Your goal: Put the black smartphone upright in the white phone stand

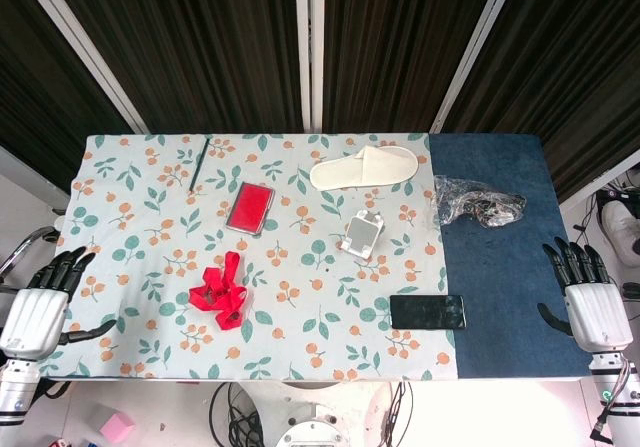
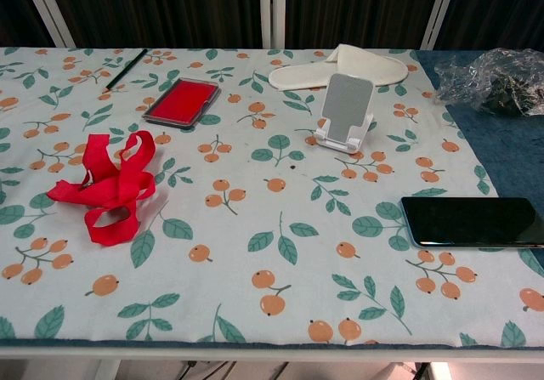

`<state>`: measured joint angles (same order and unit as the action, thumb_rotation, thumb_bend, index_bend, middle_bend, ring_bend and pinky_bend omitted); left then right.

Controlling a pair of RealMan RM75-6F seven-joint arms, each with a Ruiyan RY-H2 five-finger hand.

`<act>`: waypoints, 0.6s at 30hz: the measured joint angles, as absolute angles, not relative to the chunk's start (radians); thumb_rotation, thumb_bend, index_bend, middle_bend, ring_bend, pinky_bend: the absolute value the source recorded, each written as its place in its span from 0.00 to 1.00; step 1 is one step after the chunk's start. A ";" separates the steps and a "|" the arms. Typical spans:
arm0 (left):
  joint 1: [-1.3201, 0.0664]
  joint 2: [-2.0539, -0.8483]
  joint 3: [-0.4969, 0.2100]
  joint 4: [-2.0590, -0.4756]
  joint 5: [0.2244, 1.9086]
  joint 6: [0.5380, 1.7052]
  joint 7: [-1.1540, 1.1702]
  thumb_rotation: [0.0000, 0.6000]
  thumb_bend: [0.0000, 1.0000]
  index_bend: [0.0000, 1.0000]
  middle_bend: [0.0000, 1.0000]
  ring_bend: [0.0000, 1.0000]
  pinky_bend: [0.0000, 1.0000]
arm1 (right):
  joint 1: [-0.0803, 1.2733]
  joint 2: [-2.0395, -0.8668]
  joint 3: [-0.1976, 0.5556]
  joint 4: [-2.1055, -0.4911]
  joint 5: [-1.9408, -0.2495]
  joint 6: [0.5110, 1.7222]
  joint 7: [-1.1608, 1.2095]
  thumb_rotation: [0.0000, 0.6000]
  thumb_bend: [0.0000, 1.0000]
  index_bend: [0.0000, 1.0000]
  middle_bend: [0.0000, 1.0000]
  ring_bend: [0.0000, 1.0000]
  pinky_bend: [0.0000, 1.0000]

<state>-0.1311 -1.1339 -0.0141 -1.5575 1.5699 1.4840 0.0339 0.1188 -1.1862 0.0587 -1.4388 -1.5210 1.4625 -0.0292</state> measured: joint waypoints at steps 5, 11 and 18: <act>-0.128 -1.135 -0.018 -1.553 1.568 1.492 0.033 0.65 0.02 0.09 0.07 0.07 0.22 | 0.117 -1.187 0.057 -1.439 -1.524 1.466 -0.030 1.00 0.13 0.00 0.00 0.00 0.00; -0.123 -1.138 -0.014 -1.550 1.572 1.498 0.032 0.65 0.02 0.09 0.07 0.07 0.22 | 0.118 -1.183 0.045 -1.452 -1.538 1.459 -0.037 1.00 0.13 0.00 0.00 0.00 0.00; -0.120 -1.136 -0.012 -1.554 1.575 1.502 0.028 0.65 0.02 0.09 0.07 0.07 0.22 | 0.140 -1.159 0.013 -1.538 -1.553 1.381 -0.143 1.00 0.08 0.00 0.00 0.00 0.00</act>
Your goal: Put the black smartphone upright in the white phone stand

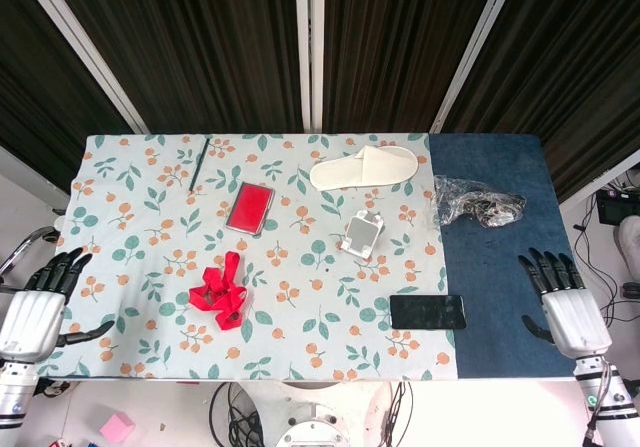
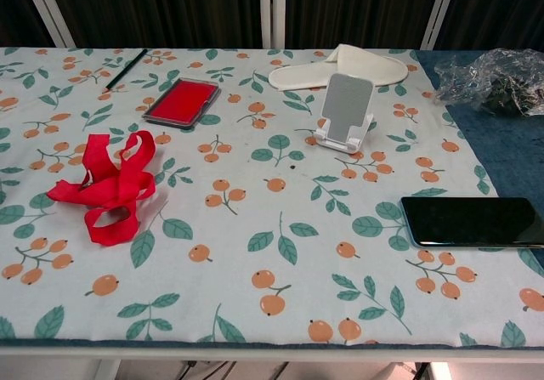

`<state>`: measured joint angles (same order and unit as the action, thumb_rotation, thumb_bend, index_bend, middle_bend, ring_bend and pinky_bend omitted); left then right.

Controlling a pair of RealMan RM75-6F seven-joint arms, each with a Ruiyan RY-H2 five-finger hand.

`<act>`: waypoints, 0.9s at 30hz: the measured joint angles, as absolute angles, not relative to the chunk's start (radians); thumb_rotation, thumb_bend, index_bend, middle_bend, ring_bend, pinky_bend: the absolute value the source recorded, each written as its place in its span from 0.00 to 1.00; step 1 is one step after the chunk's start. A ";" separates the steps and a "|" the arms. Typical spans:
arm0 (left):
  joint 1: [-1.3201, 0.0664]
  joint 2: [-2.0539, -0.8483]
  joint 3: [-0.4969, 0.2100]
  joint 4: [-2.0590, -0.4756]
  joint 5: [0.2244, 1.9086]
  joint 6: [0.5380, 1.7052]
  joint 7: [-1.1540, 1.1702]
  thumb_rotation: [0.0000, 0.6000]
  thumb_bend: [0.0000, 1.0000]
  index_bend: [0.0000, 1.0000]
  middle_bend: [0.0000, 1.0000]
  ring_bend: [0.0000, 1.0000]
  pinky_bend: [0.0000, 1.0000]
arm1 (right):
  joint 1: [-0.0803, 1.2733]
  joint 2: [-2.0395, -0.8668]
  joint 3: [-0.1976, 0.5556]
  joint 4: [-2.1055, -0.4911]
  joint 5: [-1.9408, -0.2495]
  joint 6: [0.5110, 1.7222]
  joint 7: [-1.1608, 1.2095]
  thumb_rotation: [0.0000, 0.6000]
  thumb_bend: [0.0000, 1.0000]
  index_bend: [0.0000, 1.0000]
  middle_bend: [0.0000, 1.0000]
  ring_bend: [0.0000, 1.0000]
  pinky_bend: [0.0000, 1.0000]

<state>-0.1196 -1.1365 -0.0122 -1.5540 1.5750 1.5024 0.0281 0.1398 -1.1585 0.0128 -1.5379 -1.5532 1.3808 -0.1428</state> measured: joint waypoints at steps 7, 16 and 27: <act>-0.120 -1.138 -0.011 -1.553 1.569 1.493 0.026 0.65 0.02 0.09 0.07 0.07 0.22 | 0.201 -1.097 -0.014 -1.778 -1.441 1.165 -0.356 1.00 0.07 0.00 0.00 0.00 0.00; -0.124 -1.150 -0.003 -1.522 1.541 1.449 -0.003 0.67 0.02 0.09 0.07 0.07 0.22 | 0.333 -1.130 0.004 -1.915 -1.161 0.979 -0.561 1.00 0.07 0.00 0.00 0.00 0.00; -0.120 -1.144 -0.001 -1.516 1.537 1.447 -0.016 0.69 0.02 0.09 0.07 0.07 0.22 | 0.402 -1.249 0.025 -1.886 -1.027 0.974 -0.583 1.00 0.09 0.00 0.00 0.00 0.00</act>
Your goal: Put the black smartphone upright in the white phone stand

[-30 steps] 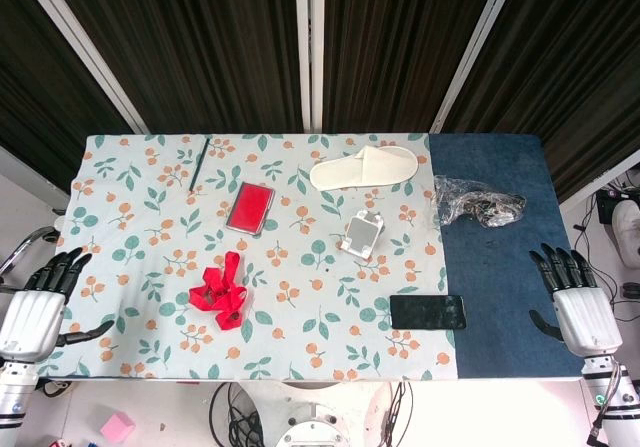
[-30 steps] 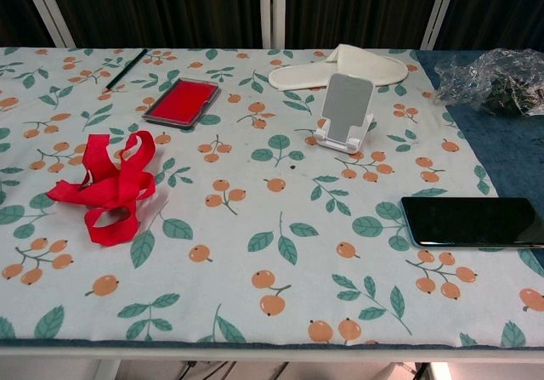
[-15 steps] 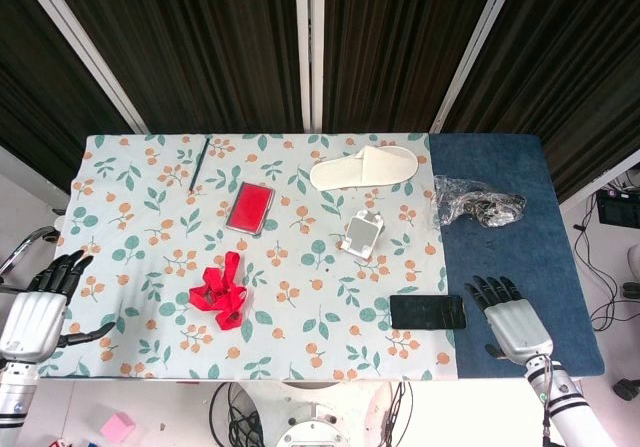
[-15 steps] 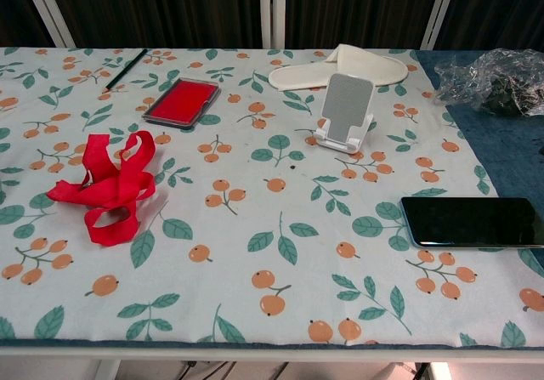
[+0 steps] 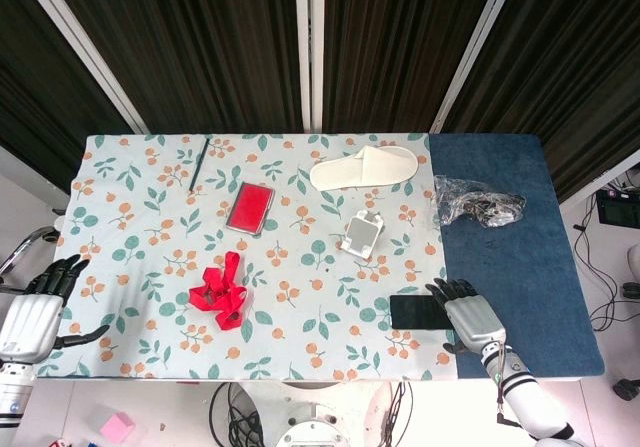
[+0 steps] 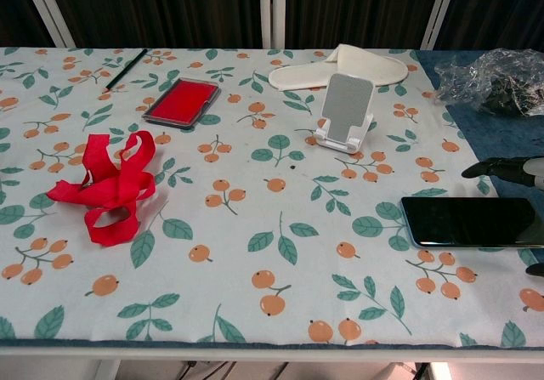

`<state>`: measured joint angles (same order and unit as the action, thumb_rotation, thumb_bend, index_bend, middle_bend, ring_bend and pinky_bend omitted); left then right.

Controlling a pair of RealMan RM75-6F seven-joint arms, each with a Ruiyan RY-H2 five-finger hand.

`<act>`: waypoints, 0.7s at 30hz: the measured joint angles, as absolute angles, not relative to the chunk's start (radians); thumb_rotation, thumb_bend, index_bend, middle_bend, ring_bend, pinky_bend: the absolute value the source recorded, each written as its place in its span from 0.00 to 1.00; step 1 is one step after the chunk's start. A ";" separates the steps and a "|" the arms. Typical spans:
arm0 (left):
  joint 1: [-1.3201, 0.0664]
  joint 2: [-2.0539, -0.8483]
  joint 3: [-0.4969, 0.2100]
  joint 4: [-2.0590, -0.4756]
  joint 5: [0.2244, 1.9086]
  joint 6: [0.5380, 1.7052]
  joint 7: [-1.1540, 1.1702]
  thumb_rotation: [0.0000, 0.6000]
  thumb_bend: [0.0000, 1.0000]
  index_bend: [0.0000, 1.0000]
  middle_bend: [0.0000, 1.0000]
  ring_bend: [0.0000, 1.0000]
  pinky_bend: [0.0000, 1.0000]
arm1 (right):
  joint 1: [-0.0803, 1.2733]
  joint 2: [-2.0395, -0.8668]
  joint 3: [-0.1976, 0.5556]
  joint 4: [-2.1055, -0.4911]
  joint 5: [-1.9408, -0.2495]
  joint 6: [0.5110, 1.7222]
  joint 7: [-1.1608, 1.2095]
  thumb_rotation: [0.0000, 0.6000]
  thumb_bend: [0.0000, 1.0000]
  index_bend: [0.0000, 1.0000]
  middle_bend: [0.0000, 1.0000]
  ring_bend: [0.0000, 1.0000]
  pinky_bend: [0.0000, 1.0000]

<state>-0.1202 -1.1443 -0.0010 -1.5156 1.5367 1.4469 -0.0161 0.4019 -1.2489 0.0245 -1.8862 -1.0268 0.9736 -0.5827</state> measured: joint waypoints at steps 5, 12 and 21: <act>-0.119 -1.134 -0.001 -1.524 1.539 1.451 -0.010 0.69 0.02 0.09 0.07 0.07 0.22 | 0.429 -1.278 0.030 -1.867 -0.985 0.980 -0.588 1.00 0.12 0.00 0.00 0.00 0.00; -0.115 -1.120 0.003 -1.541 1.540 1.451 0.005 0.69 0.02 0.09 0.07 0.07 0.22 | 0.460 -1.301 0.030 -1.853 -0.954 0.979 -0.585 1.00 0.16 0.04 0.00 0.00 0.00; -0.118 -1.119 0.004 -1.550 1.536 1.438 0.013 0.69 0.02 0.09 0.07 0.07 0.22 | 0.483 -1.309 0.008 -1.856 -0.920 0.995 -0.606 1.00 0.18 0.15 0.00 0.00 0.00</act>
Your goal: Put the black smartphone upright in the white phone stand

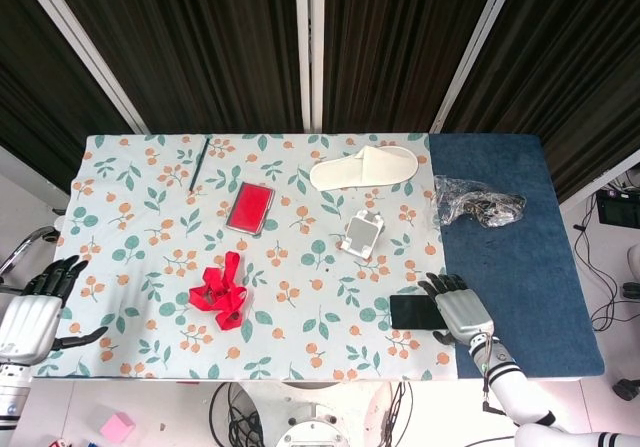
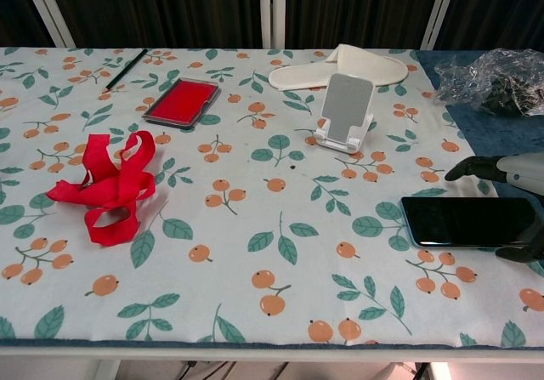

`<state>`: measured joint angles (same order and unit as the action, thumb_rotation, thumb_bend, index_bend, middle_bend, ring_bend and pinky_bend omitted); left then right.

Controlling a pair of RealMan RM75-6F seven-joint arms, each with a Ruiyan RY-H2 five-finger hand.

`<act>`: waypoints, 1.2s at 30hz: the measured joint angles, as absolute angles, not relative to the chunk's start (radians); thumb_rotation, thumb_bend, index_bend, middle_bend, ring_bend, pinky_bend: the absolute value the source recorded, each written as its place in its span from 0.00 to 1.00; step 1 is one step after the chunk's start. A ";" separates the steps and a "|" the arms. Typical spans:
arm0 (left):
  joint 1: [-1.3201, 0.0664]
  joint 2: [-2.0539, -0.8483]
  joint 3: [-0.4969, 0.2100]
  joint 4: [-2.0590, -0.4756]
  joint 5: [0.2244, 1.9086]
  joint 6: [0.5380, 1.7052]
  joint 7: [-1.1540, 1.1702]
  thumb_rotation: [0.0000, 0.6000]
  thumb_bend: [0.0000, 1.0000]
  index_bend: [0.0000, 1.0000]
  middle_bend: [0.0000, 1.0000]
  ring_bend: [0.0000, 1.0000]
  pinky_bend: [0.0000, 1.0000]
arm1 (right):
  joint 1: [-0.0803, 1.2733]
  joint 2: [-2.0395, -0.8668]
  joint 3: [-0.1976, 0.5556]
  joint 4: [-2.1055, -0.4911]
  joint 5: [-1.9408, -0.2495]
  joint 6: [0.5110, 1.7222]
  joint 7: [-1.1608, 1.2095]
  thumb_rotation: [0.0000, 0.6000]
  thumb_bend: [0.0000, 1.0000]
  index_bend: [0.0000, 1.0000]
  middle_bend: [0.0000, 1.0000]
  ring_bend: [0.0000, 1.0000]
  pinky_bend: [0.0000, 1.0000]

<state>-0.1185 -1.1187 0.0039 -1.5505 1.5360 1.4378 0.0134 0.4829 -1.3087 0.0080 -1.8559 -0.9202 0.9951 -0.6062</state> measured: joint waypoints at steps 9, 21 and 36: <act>-0.119 -1.117 0.003 -1.553 1.539 1.441 0.018 0.69 0.02 0.09 0.07 0.07 0.22 | 0.497 -1.319 -0.007 -1.856 -0.905 1.017 -0.610 1.00 0.18 0.21 0.00 0.00 0.00; -0.118 -1.111 -0.001 -1.548 1.538 1.445 0.011 0.69 0.02 0.09 0.07 0.07 0.22 | 0.511 -1.342 -0.022 -1.842 -0.878 1.046 -0.631 1.00 0.18 0.21 0.00 0.00 0.00; -0.113 -1.113 0.000 -1.540 1.535 1.448 -0.002 0.69 0.02 0.09 0.07 0.07 0.22 | 0.492 -1.368 -0.030 -1.830 -0.938 1.109 -0.599 1.00 0.24 0.58 0.01 0.00 0.00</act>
<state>-0.1126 -1.1126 0.0000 -1.5404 1.5349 1.4480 -0.0017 0.4917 -1.3682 -0.0300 -1.8297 -0.9378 1.1089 -0.5993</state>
